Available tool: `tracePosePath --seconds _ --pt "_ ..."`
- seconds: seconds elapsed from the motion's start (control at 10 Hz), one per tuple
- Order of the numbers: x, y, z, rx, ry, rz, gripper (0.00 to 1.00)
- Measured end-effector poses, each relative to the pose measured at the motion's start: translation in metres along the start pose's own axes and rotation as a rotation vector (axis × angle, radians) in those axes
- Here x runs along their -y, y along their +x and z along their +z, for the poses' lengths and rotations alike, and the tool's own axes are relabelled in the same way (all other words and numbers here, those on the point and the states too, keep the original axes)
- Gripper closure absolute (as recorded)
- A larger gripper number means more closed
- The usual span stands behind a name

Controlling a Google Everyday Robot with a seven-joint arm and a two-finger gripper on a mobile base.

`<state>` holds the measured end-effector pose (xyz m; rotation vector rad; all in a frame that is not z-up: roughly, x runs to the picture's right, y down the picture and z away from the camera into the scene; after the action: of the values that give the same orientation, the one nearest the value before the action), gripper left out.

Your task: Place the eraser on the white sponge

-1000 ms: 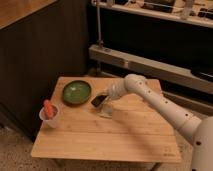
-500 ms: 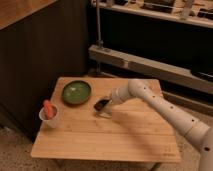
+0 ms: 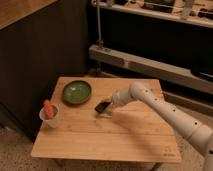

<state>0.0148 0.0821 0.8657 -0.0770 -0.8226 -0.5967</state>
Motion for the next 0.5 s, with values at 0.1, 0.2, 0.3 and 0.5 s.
tracePosePath --seconds 0.1,0.2,0.3,0.5 --pt "-0.002 -0.001 0.0 0.002 -0.005 0.0 1.0" --pt "-0.005 -0.001 -0.002 0.0 -0.009 0.0 1.0" --pt "-0.01 -0.003 -0.004 -0.001 -0.012 0.006 1.0" --pt "-0.019 -0.003 -0.011 -0.006 -0.01 0.019 1.0"
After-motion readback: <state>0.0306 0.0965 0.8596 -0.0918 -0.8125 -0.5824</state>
